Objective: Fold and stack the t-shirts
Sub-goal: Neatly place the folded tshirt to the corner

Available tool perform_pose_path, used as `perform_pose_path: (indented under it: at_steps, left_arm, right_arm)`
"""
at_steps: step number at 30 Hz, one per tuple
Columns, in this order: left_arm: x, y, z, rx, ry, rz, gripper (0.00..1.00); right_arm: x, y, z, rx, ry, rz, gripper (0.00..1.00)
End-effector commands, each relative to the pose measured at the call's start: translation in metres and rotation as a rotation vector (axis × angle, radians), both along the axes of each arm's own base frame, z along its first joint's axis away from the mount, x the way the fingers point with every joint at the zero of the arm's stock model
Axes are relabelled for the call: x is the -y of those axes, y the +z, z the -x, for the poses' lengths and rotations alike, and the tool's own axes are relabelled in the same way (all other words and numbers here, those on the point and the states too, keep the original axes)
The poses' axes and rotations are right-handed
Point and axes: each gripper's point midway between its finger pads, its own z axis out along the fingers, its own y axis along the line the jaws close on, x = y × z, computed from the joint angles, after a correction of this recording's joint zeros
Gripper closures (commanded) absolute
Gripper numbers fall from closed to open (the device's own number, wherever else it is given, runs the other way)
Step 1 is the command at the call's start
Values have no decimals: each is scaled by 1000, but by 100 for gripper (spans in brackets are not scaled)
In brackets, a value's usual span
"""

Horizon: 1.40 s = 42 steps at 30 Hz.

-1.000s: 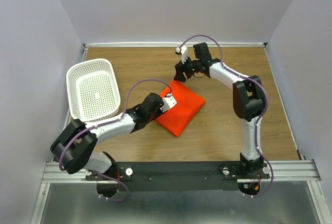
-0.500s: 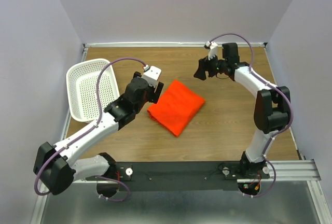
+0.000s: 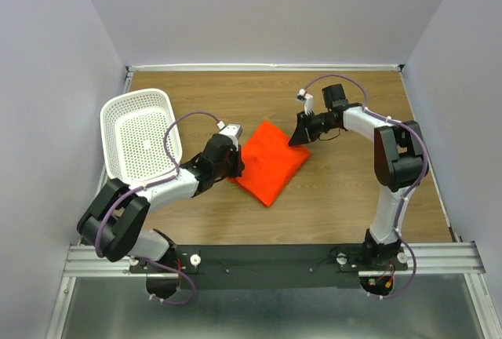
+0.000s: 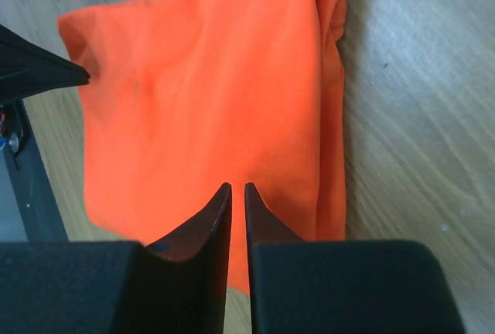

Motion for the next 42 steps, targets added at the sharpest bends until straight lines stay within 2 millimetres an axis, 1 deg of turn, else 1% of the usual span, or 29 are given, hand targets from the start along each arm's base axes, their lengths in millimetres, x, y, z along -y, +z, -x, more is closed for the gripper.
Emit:
perform_pose_path:
  at_steps: [1,3,4,5,7,11,15,18,19,22,23,25,26,27,28,29,30,31,32,33,34,36,37,38,39,40,41,42]
  left_arm:
    - [-3,-6,-7,-22,114,90,100]
    - [-11,-23,-3,-68,157,78,100]
    - [-13,-28,-2,-84,170,74,100]
    - [-18,-38,1,-112,194,64,100]
    - [-23,-45,3,-133,227,57,100]
    - [-39,-66,13,-196,306,48,100]
    - [-43,-71,19,-233,327,62,100]
    - [-38,-65,23,-230,303,98,100]
    - [-36,-57,22,-215,294,121,100]
    - [-34,-42,23,-182,274,151,100]
    - [-33,-27,22,-149,267,184,100]
    - [-38,-18,24,-130,281,201,100]
    - [-41,-6,22,-99,296,233,99]
    - [-47,-7,23,-99,317,239,97]
    - [-51,-5,23,-96,332,246,90]
    - [-54,-3,22,-90,348,255,89]
    - [-59,-6,21,-90,355,247,89]
    - [-65,-9,20,-95,374,237,88]
    - [-67,-16,20,-111,376,227,88]
    - [-68,-18,19,-111,369,222,88]
    - [-70,-24,20,-125,367,215,88]
    - [-61,-19,19,-100,297,230,88]
    - [-53,-13,20,-86,242,247,88]
    - [-50,-8,20,-70,218,257,88]
    - [-49,-3,19,-55,206,266,88]
    - [-48,3,17,-34,196,272,87]
    - [-48,12,16,-1,184,277,87]
    - [-49,18,16,12,184,275,86]
  right_arm:
    - [2,-15,17,-103,5,12,82]
    - [6,-22,16,-110,-10,43,82]
    - [11,-28,14,-110,-30,81,81]
    - [14,-33,12,-115,-48,109,82]
    - [17,-37,12,-124,-59,126,82]
    - [27,-51,7,-138,-106,197,82]
    - [36,-60,1,-144,-144,243,81]
    - [43,-66,-1,-142,-157,267,81]
    - [44,-66,-1,-143,-159,267,81]
    - [48,-60,-6,-122,-170,264,80]
    - [49,-54,-10,-100,-171,261,79]
    - [52,-44,-15,-77,-181,250,74]
    - [53,-40,-17,-63,-181,247,72]
    - [53,-31,-20,-38,-180,239,71]
    - [52,-26,-20,-29,-174,228,67]
    - [51,-22,-20,-17,-171,223,65]
    - [51,-12,-22,8,-170,212,63]
    - [50,-7,-21,18,-163,202,57]
    - [50,-1,-22,36,-162,196,54]
    - [50,4,-22,43,-161,186,51]
    - [48,15,-20,65,-153,165,46]
    - [51,29,-21,108,-156,162,41]
    - [54,32,-23,119,-165,168,39]
    - [59,33,-25,122,-183,176,36]
    - [60,33,-25,123,-188,182,33]
    - [68,31,-28,119,-205,187,24]
    - [71,20,-28,91,-208,193,20]
    - [75,15,-27,71,-212,197,15]
